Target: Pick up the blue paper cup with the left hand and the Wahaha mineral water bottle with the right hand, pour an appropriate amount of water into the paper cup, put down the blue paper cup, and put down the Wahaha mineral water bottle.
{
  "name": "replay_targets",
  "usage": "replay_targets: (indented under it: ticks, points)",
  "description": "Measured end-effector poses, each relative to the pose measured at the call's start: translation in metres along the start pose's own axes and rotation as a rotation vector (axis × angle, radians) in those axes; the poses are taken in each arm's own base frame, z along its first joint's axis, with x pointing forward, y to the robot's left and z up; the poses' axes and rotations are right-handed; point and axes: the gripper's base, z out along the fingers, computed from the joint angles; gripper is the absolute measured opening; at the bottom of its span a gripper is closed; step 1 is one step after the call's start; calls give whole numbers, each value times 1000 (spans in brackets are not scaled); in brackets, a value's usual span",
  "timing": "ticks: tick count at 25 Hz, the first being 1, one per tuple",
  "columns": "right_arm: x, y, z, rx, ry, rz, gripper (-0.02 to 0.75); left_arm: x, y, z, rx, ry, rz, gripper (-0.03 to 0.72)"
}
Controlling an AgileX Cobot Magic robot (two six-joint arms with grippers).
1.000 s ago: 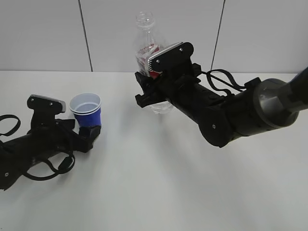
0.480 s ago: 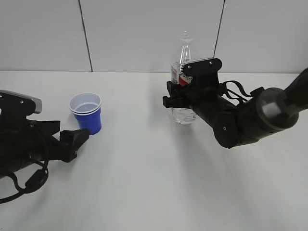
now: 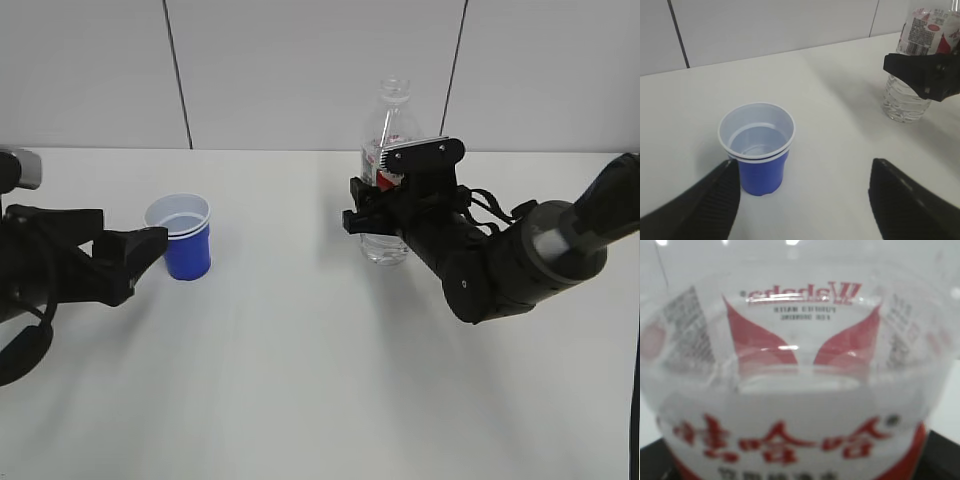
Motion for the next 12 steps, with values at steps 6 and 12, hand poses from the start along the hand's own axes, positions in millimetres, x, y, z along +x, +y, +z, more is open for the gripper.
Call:
replay_targets:
  ticks: [6, 12]
  points:
    - [-4, -1, 1, 11, -28, 8, 648, 1, 0, -1, -1, 10, 0, 600]
    - [-1, -1, 1, 8, 3, 8, 655, 1, 0, -1, -1, 10, 0, 594]
